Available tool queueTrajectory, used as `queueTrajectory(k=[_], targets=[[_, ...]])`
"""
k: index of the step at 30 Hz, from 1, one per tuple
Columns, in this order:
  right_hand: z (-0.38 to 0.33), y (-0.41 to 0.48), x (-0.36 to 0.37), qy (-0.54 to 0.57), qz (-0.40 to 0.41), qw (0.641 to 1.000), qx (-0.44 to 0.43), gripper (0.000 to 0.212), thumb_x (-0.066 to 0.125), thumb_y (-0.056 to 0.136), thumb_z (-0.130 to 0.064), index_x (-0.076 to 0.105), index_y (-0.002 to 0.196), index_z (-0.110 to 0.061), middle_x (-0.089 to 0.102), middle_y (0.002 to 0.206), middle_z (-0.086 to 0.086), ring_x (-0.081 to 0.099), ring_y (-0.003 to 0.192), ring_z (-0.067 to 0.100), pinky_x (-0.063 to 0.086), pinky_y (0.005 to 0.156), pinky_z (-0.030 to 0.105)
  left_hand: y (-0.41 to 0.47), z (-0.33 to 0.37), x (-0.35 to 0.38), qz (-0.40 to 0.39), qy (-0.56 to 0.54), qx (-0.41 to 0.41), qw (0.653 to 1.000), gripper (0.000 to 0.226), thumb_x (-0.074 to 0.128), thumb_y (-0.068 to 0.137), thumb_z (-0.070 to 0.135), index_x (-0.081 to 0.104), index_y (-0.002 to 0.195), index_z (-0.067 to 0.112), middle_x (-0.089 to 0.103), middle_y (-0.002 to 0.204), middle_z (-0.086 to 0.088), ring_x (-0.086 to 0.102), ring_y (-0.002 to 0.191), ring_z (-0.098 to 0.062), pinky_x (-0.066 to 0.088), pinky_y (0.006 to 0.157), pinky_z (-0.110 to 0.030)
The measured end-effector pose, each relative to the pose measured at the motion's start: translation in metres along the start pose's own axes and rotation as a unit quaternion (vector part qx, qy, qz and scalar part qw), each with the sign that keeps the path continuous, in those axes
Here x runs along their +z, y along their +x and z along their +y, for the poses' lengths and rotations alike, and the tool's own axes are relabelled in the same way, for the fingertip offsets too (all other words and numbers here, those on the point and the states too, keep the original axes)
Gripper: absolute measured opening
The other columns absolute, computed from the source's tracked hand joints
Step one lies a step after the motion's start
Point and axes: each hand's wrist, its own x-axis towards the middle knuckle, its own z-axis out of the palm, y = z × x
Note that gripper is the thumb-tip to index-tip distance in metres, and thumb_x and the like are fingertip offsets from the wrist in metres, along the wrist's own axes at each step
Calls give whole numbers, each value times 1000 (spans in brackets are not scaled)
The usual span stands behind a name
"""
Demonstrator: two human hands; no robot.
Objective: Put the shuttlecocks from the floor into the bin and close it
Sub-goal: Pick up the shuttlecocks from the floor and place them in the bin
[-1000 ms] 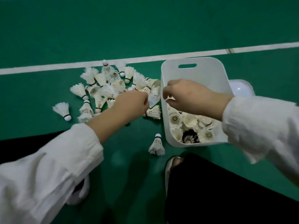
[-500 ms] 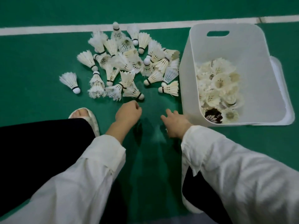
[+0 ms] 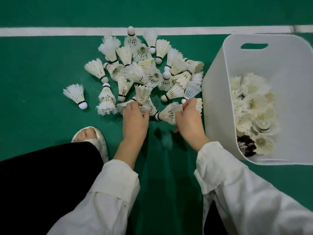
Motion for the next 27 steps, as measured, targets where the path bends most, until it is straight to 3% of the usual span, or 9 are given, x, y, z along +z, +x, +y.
queueTrajectory(k=[2, 6, 9, 14, 17, 20, 22, 25, 27], targets=[[-2, 6, 5, -8, -1, 1000, 20, 23, 30, 81, 5, 28, 94, -15, 60, 83, 21, 63, 71, 40, 53, 70, 52, 5, -3, 5, -10, -16, -3, 1000, 38, 53, 92, 31, 52, 120, 6, 48, 121, -10, 38, 118, -24, 32, 95, -29], [5, 16, 12, -41, 8, 999, 11, 16, 34, 84, 0, 40, 87, -14, 62, 92, 20, 64, 79, 40, 52, 75, 51, 10, -8, 9, -5, -47, 11, 999, 23, 56, 90, 27, 58, 105, 9, 52, 106, -5, 44, 107, -20, 34, 87, -26], [8, 21, 9, -43, 11, 999, 30, 21, 38, 89, -7, 55, 101, -13, 64, 102, 16, 63, 92, 35, 51, 86, 43, 10, -9, 7, -24, -104, 8, 994, 10, 58, 89, 21, 55, 88, 12, 58, 89, 0, 53, 87, -16, 40, 73, -25], [2, 23, 0, -80, 6, 997, 8, 30, 42, 91, -15, 59, 113, -6, 64, 108, 14, 58, 99, 31, 43, 80, 30, -1, -7, 3, -55, -184, 27, 981, 6, 49, 93, 15, 45, 93, 18, 59, 81, 2, 58, 72, -14, 47, 64, -29], [1, 25, 0, -142, -16, 990, -20, 37, 50, 86, -7, 56, 123, -7, 59, 118, 12, 56, 106, 27, 39, 84, 24, -2, -5, -4, -34, -195, 27, 980, 6, 46, 95, 22, 44, 100, 20, 57, 69, 4, 49, 55, -8, 36, 51, -25], [1, 29, 1, -182, -16, 982, -46, 29, 52, 87, -5, 61, 115, -5, 62, 114, 14, 57, 104, 28, 42, 88, 28, 10, -3, -11, -12, -129, 33, 991, 27, 43, 96, 32, 42, 121, 21, 50, 59, 3, 49, 52, -16, 35, 47, -32], [-2, 31, 1, -187, -13, 981, -54, 24, 55, 89, -10, 64, 110, -5, 64, 110, 14, 59, 100, 29, 44, 86, 31, 24, 3, -12, -27, -43, 39, 998, 43, 41, 97, 32, 29, 138, 29, 53, 60, -3, 53, 55, -24, 42, 50, -37], [-7, 32, 0, -209, -13, 975, -72, 22, 54, 90, -14, 66, 106, -4, 66, 107, 15, 59, 100, 30, 44, 83, 31, 45, 14, -4, -102, 89, 57, 989, 60, 40, 97, 26, 8, 146, 37, 54, 64, -6, 53, 59, -26, 41, 49, -36], [-9, 33, -3, -220, -8, 972, -79, 22, 53, 90, -14, 67, 104, -4, 66, 105, 16, 59, 99, 31, 43, 80, 31, 52, 17, 2, -156, 132, 59, 977, 58, 42, 96, 24, 14, 144, 38, 55, 73, -6, 52, 66, -27, 38, 54, -34]])
